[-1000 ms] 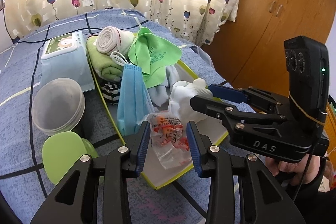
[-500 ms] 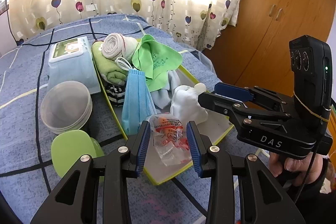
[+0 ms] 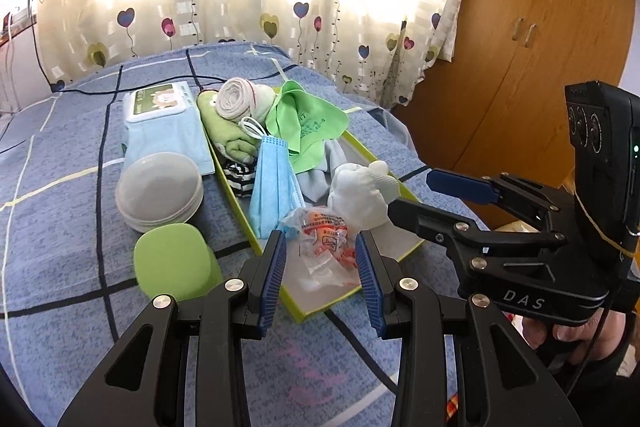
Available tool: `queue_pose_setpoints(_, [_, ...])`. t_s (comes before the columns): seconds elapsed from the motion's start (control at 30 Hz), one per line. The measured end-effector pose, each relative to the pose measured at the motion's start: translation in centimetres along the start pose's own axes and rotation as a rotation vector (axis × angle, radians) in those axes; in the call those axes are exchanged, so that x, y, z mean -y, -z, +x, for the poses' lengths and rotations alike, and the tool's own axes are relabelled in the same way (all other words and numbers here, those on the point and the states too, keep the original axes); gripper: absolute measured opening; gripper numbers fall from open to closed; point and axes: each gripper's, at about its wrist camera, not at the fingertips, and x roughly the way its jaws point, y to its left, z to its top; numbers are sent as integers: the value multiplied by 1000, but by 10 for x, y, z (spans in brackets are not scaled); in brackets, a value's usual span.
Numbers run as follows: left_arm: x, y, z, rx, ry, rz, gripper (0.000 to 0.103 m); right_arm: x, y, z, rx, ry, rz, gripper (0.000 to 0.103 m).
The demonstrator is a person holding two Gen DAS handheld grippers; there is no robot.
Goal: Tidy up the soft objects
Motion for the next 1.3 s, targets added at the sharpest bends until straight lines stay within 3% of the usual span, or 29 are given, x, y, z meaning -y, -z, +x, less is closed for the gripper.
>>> queue_pose_setpoints(1.3, [-4, 15, -8, -3, -70, -15, 37, -23, 7, -1, -26, 21, -36, 60])
